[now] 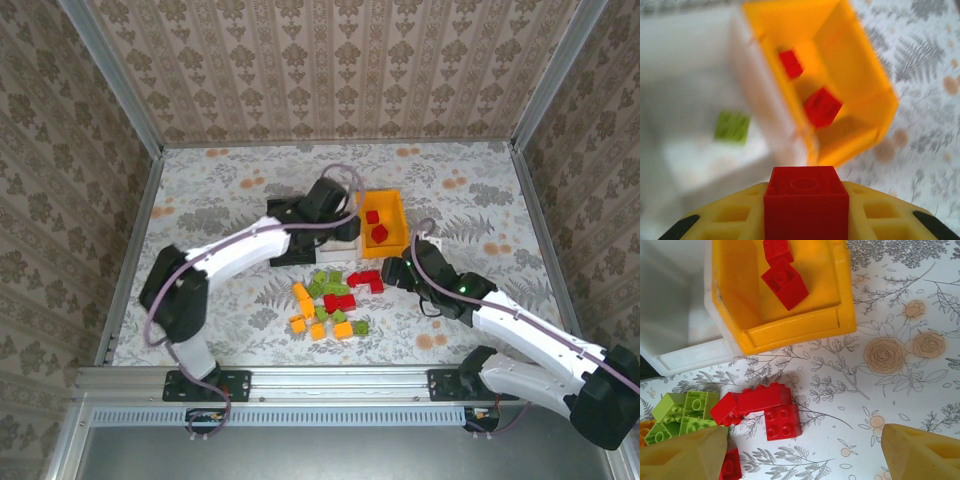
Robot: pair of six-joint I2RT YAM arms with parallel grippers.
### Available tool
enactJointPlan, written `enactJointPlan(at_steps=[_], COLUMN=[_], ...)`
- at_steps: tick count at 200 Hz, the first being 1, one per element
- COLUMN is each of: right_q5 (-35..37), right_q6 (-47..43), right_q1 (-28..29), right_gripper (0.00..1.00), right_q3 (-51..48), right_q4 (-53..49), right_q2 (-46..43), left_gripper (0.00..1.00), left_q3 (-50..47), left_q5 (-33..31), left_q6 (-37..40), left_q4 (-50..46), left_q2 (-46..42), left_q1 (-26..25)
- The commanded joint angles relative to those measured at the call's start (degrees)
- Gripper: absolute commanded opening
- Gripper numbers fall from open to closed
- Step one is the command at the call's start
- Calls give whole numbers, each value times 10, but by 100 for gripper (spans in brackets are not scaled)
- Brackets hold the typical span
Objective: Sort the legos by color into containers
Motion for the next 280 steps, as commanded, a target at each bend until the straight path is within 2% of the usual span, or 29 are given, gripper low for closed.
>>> enactJointPlan(at_steps=[1, 35, 59, 82, 112, 151, 164, 192, 226, 245, 280], right_q5=[18, 15, -5, -34, -93, -101, -94, -60, -45, -50, -44], right_q6=[8, 6, -3, -18, -52, -70, -71, -73, -76, -77, -67], right_q1=[-7, -14, -20, -20, -11, 30, 38, 44, 44, 45, 45], right_gripper=[82, 83, 84, 84, 82, 78, 78, 77, 71, 68, 54], right_q3=[-14, -26, -31, -32, -35, -13, -4, 19, 39, 52, 60], right_q4=[-26, -42, -39, -25, 27, 62, 73, 76, 85, 93, 89], right_q2=[-20, -45, -50, -31, 18, 130, 161, 214, 270, 299, 330], left_gripper=[28, 33, 48, 66, 77, 89, 100, 100, 100, 100, 100], left_q3=[97, 199, 233, 222, 143, -51, -122, -262, -378, -425, -472], left_q5=[16, 34, 48, 52, 53, 29, 8, -41, -95, -111, -126], left_q6=[38, 36, 24, 15, 6, -15, -22, -43, -79, -98, -116], left_q4=[-26, -48, -48, -27, 19, 77, 80, 68, 20, -1, -19], left_q2=[66, 159, 188, 163, 69, -112, -178, -318, -456, -513, -571], left_q1=[5, 7, 7, 6, 5, 2, -1, -4, -4, 1, 8])
